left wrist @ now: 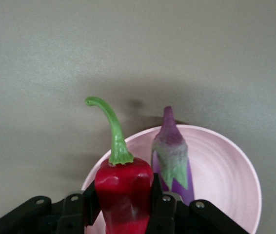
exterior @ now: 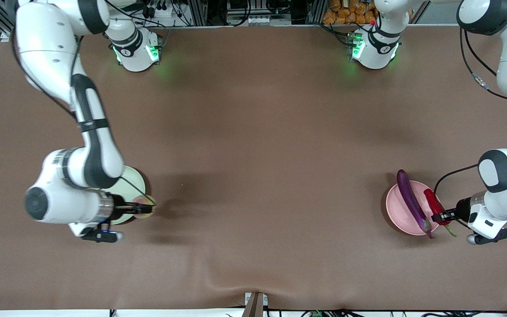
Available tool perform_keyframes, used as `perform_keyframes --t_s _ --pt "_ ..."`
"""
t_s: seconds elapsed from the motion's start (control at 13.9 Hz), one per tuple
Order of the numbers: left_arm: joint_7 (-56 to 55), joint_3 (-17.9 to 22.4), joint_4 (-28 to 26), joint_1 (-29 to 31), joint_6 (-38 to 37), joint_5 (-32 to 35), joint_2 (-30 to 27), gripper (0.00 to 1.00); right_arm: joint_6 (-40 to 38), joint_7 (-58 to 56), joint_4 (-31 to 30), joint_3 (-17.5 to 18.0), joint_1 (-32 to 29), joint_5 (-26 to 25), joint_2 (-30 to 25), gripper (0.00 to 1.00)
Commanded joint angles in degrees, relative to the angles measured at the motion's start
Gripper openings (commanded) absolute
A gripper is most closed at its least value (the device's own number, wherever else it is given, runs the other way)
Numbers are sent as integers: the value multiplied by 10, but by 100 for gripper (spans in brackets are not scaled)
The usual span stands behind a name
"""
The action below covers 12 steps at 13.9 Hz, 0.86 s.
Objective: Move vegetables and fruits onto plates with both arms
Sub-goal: 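Lower the peach onto the green plate while the left gripper drops the pepper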
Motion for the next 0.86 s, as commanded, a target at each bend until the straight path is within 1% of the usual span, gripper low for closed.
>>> perform_keyframes --t_s 0.0,0.07,0.22,0.29,0.5,0.58,0.65,0.72,0.79 --pt "-55 1 11 -15 -2 -10 3 71 -25 -103 -40 18 -60 -1 -19 36" --pt "-77 1 11 -20 -2 -9 0 100 -28 -123 -48 18 -66 3 -19 36" --pt "-100 1 9 -26 -16 -9 -17 100 -32 -133 -56 18 -63 20 -17 36" --pt "-101 -5 10 -26 -40 -9 -27 100 -28 -133 -57 18 -60 26 -15 36" --pt "-101 -34 9 -23 -124 -9 -93 100 -16 -141 -54 18 -63 29 -12 37" --pt "-100 -42 7 -25 -152 -9 -122 100 -13 -152 -55 18 -63 28 -10 40" --pt "-95 -52 5 -25 -180 -9 -151 100 -10 -167 -55 18 -66 28 -6 57" --pt "-96 -62 5 -23 -206 -9 -179 100 -10 -184 -55 18 -70 29 -3 88" --pt "-93 -66 8 -23 -227 -4 -213 100 -8 -191 -54 18 -70 28 -3 100"
